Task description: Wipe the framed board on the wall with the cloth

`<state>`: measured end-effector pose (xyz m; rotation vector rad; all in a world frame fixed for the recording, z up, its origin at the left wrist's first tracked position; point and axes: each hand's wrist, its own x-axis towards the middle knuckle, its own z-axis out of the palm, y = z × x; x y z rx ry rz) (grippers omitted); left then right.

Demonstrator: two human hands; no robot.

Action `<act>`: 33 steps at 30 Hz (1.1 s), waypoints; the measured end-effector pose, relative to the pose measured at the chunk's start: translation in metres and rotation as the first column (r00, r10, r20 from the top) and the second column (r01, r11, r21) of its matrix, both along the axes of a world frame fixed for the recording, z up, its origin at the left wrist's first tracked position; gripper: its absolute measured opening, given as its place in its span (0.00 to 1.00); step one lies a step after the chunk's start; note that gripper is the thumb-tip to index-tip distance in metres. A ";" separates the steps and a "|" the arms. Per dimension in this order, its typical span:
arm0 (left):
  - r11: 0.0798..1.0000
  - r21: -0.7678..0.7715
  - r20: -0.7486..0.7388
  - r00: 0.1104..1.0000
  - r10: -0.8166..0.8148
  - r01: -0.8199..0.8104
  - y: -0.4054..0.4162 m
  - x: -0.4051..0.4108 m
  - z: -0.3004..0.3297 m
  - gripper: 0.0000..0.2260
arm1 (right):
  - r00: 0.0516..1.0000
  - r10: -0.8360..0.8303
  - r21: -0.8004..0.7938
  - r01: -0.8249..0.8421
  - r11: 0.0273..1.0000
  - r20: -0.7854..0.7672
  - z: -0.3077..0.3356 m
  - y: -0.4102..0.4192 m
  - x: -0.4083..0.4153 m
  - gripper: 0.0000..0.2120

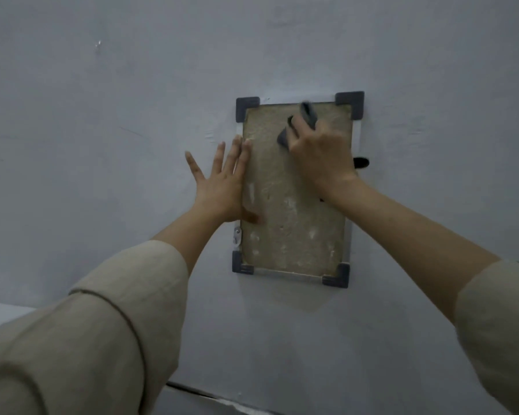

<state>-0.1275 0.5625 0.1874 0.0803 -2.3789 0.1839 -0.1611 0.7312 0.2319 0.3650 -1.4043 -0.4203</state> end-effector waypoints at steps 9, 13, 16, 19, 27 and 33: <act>1.000 0.004 -0.033 0.999 0.013 -0.013 0.001 -0.002 -0.002 0.60 | 0.999 -0.039 -0.012 0.040 0.999 0.036 0.002 0.010 0.014 0.02; 1.000 0.009 -0.032 0.999 0.016 -0.016 0.003 -0.002 -0.001 0.61 | 0.990 -0.071 0.141 0.054 0.989 0.124 -0.041 0.001 0.016 0.07; 1.000 0.008 -0.033 0.999 0.018 -0.018 0.002 -0.003 -0.001 0.61 | 0.985 -0.075 0.120 0.056 0.991 0.155 -0.014 0.007 0.016 0.11; 1.000 0.005 -0.034 0.999 0.014 -0.014 0.001 -0.003 -0.002 0.61 | 0.965 -0.055 -0.055 0.071 0.996 0.257 0.016 0.005 0.019 0.14; 0.997 0.071 0.065 0.998 -0.019 0.014 0.007 0.005 0.008 0.59 | 0.836 0.137 -0.053 -0.128 0.990 0.532 -0.012 -0.005 0.042 0.14; 0.783 0.381 -0.420 0.847 -0.327 0.491 0.021 0.033 0.014 0.22 | 0.670 0.315 -0.226 -0.220 0.949 0.673 -0.002 0.002 0.045 0.21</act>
